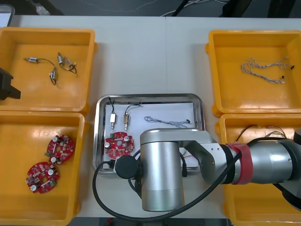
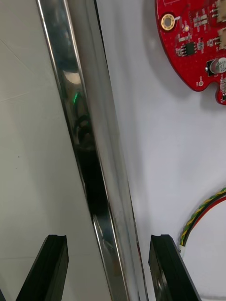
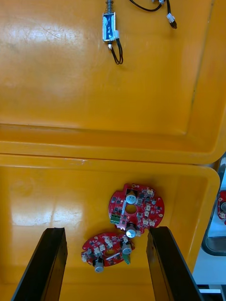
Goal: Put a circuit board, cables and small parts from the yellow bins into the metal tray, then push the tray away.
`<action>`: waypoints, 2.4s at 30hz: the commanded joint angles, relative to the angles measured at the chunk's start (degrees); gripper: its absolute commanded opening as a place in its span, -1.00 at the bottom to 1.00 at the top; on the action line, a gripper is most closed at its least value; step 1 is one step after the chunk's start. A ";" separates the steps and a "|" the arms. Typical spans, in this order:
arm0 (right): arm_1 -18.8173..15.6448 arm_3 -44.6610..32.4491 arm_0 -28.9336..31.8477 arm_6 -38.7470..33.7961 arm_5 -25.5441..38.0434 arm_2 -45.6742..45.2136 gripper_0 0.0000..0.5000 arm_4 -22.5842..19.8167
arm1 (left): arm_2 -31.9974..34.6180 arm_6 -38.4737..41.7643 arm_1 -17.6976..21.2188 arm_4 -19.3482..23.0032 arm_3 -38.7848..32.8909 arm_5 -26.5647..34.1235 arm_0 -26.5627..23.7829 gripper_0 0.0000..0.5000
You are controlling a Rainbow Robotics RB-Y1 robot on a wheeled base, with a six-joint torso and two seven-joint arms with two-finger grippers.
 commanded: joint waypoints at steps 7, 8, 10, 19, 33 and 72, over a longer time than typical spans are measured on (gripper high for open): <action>1.95 1.80 -0.86 3.35 -1.71 1.23 1.00 -0.33 | 1.66 -4.94 2.57 -0.51 -1.51 0.36 0.93 1.00; 1.95 1.80 -0.77 3.35 -1.89 1.23 1.00 -0.15 | 1.66 -4.94 2.57 -0.51 -1.51 0.36 0.93 1.00; 1.95 1.98 -0.51 3.44 -2.15 1.40 1.00 -0.15 | 1.66 -4.94 2.57 -0.51 -1.51 0.36 0.93 1.00; 2.22 2.94 0.02 3.44 -3.38 2.37 1.00 1.17 | 1.66 -4.94 2.57 -0.51 -1.51 0.36 0.93 1.00; 2.48 3.47 0.55 3.71 -4.70 2.81 1.00 2.22 | 1.66 -4.94 2.57 -0.51 -1.51 0.36 0.93 1.00; -2.53 1.89 -9.74 7.31 -7.95 2.72 -1.00 4.07 | 1.66 -4.94 2.57 -0.51 -1.51 0.36 0.93 1.00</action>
